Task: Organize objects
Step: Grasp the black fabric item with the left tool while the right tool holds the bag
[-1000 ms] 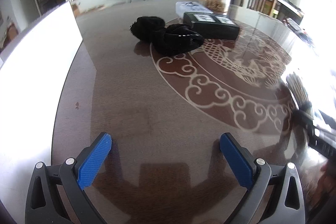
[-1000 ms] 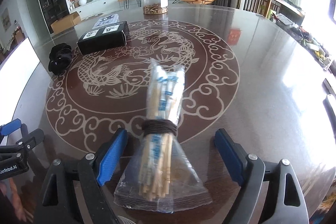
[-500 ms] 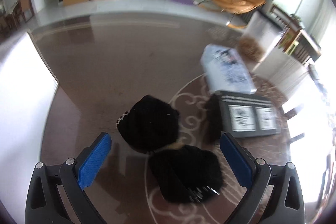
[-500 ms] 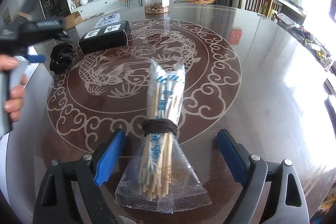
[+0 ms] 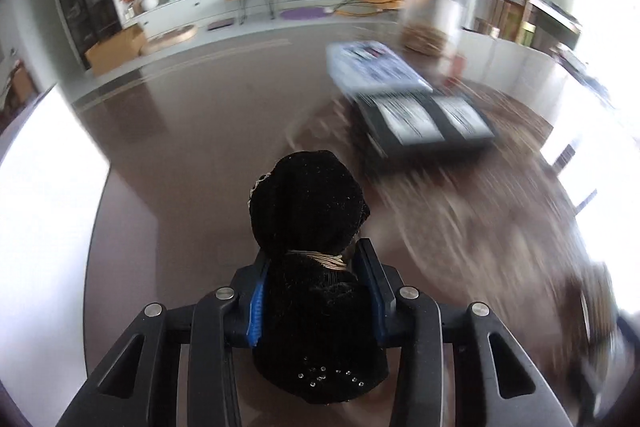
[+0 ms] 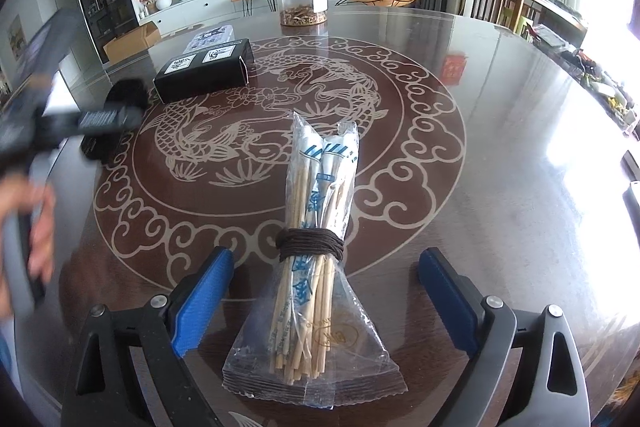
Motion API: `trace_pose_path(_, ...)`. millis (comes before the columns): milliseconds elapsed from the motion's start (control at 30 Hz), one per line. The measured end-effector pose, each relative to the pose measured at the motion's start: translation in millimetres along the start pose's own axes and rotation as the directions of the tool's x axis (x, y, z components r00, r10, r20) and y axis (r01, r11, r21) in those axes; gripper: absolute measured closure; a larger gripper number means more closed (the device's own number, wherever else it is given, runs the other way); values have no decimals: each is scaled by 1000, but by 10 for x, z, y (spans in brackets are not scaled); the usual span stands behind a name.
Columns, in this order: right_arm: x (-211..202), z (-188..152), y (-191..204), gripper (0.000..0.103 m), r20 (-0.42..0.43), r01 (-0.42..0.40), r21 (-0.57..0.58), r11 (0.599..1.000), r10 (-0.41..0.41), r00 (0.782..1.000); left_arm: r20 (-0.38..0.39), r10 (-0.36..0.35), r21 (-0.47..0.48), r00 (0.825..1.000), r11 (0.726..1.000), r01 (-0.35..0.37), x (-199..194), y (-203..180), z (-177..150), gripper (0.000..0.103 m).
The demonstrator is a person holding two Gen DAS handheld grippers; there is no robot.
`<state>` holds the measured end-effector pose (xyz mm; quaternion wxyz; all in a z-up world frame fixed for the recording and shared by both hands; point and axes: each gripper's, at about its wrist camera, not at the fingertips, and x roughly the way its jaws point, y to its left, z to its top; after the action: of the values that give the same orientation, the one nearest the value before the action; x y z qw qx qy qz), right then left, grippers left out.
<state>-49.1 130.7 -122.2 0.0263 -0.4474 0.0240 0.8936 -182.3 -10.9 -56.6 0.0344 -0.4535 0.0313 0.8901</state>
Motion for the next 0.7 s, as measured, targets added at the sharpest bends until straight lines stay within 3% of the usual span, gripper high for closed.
trace_pose_path(133, 8, -5, 4, 8, 1, -4, 1, 1000, 4, 1000, 18, -68, 67, 998, 996, 67, -413, -125, -580, 63)
trace_pose_path(200, 8, -6, 4, 8, 1, -3, 1, 1000, 3, 1000, 21, -89, 106, 996, 991, 86, -569, -168, -794, 56)
trace_pose_path(267, 8, -6, 4, 8, 1, -4, 1, 1000, 4, 1000, 30, -59, 117, 998, 992, 55, -649, -158, -923, 29)
trace_pose_path(300, 8, -6, 4, 8, 1, -5, 2, 1000, 5, 1000, 23, -31, 108, 999, 994, 29, -643, -139, -927, 10)
trace_pose_path(333, 9, -6, 6, 8, 2, -7, 3, 1000, 7, 1000, 6, -22, 94, 1000, 995, 21, -619, -109, -915, 4)
trace_pose_path(433, 10, -3, -1, 8, 4, -16, 8, 1000, 16, 1000, -29, -58, 33, 998, 998, 59, -551, 17, -863, 0)
trace_pose_path(700, 14, -4, -13, 6, 3, -22, 7, 1000, 22, 1000, -29, -55, 39, 998, 998, 56, -576, 5, -953, 0)
